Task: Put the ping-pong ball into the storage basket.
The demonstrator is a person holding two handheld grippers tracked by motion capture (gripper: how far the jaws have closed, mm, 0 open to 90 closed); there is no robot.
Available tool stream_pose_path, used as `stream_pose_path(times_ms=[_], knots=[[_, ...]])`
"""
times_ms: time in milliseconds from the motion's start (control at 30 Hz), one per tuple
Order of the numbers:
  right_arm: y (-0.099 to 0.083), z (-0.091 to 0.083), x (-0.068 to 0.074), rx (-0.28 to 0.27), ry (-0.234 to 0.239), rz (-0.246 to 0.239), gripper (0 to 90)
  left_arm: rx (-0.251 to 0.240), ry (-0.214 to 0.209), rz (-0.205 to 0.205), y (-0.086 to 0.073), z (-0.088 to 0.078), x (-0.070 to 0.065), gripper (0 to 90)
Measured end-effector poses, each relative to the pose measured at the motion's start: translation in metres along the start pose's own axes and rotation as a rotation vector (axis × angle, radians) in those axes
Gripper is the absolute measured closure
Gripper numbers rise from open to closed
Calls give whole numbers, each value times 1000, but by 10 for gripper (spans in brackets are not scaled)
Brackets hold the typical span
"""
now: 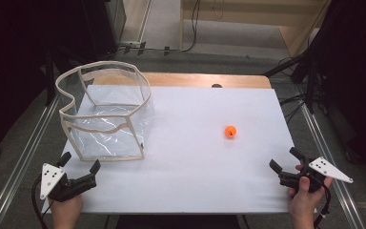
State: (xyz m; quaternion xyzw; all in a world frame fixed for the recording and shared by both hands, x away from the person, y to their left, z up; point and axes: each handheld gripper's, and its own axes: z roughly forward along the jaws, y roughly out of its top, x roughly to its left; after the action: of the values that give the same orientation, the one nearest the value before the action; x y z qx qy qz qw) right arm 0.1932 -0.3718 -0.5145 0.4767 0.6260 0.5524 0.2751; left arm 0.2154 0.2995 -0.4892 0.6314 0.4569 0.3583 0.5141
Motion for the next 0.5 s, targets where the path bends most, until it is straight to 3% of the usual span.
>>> stream_pose_path(times_ms=[500], knots=[[12,3,4,29,15,-20,0,3,6,11,0,0,-2,0]])
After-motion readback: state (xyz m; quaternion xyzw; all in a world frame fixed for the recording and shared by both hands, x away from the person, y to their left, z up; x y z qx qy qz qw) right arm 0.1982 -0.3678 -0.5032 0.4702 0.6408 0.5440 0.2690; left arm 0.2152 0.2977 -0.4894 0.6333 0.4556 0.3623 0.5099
